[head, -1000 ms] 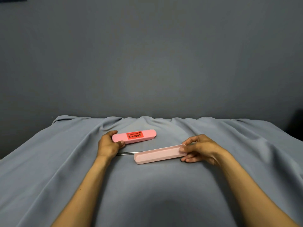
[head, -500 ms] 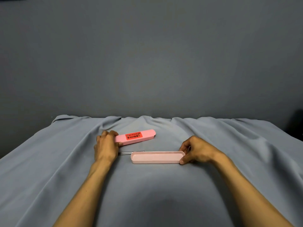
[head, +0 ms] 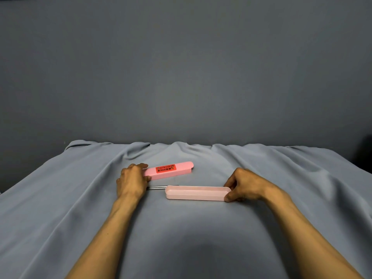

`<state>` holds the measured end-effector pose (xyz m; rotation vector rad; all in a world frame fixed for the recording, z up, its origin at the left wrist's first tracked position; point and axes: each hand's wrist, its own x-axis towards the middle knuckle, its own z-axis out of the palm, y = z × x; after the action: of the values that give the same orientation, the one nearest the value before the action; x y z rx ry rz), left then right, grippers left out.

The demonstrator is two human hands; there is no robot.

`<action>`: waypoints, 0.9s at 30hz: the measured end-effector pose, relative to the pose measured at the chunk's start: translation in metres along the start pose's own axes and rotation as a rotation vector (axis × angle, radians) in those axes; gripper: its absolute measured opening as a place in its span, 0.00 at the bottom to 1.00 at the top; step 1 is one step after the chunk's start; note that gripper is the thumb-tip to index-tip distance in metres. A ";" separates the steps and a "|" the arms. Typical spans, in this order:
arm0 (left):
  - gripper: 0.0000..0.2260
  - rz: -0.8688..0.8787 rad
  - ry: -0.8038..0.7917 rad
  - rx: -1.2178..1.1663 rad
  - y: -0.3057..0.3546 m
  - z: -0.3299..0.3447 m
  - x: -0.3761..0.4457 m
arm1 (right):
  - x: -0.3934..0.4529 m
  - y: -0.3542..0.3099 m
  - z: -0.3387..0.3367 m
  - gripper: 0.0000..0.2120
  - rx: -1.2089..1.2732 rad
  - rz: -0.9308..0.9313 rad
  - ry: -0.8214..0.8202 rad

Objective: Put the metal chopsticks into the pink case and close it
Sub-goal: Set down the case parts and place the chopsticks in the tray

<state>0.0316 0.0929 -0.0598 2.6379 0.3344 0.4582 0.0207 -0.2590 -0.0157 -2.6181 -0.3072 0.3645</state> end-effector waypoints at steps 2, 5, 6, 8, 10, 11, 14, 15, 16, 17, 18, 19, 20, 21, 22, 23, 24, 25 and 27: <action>0.22 0.033 0.008 -0.026 0.002 -0.004 -0.001 | 0.000 0.001 0.000 0.15 0.003 -0.002 -0.009; 0.17 0.132 0.018 -0.070 0.008 -0.012 0.000 | 0.000 0.002 -0.001 0.17 0.023 -0.017 -0.009; 0.14 0.165 0.000 -0.090 0.011 -0.015 0.001 | 0.000 0.002 -0.001 0.19 0.029 -0.026 0.003; 0.10 0.222 -0.072 -0.122 0.016 -0.020 0.000 | 0.000 0.001 0.000 0.21 0.029 -0.044 0.019; 0.09 0.250 -0.165 -0.109 0.020 -0.023 -0.001 | 0.001 0.001 0.001 0.17 0.016 -0.059 0.026; 0.09 0.252 -0.212 -0.096 0.022 -0.023 -0.002 | 0.001 0.001 0.001 0.15 0.015 -0.064 0.028; 0.11 0.244 -0.316 -0.040 0.025 -0.023 -0.005 | 0.002 0.002 0.001 0.14 0.015 -0.070 0.033; 0.11 0.240 -0.328 -0.018 0.025 -0.022 -0.006 | 0.002 0.002 0.001 0.14 0.011 -0.069 0.033; 0.12 0.236 -0.331 0.005 0.026 -0.022 -0.006 | 0.002 0.002 0.001 0.14 0.007 -0.068 0.032; 0.12 0.234 -0.330 0.026 0.026 -0.021 -0.007 | 0.002 0.003 0.001 0.15 0.005 -0.065 0.031; 0.11 0.234 -0.326 0.043 0.026 -0.020 -0.007 | 0.002 0.003 0.001 0.15 0.008 -0.063 0.030; 0.11 0.234 -0.320 0.053 0.026 -0.020 -0.007 | 0.002 0.004 0.001 0.15 0.016 -0.060 0.028; 0.10 0.231 -0.312 0.057 0.026 -0.019 -0.008 | 0.002 0.004 0.001 0.16 0.027 -0.059 0.026; 0.08 0.227 -0.302 0.060 0.026 -0.018 -0.009 | 0.002 0.004 0.001 0.16 0.037 -0.058 0.025; 0.07 0.221 -0.291 0.062 0.026 -0.018 -0.010 | 0.002 0.004 0.001 0.17 0.044 -0.056 0.026; 0.07 0.216 -0.281 0.065 0.026 -0.017 -0.010 | 0.002 0.003 0.002 0.17 0.048 -0.054 0.028; 0.06 0.212 -0.276 0.065 0.026 -0.016 -0.011 | 0.002 0.003 0.002 0.17 0.053 -0.052 0.028; 0.06 0.208 -0.277 0.066 0.026 -0.016 -0.011 | 0.002 0.003 0.002 0.18 0.057 -0.050 0.028; 0.06 0.196 -0.287 0.068 0.026 -0.016 -0.012 | 0.002 0.004 0.002 0.18 0.067 -0.045 0.027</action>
<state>0.0193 0.0725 -0.0371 2.7665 0.0007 0.1243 0.0226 -0.2607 -0.0193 -2.5437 -0.3390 0.3189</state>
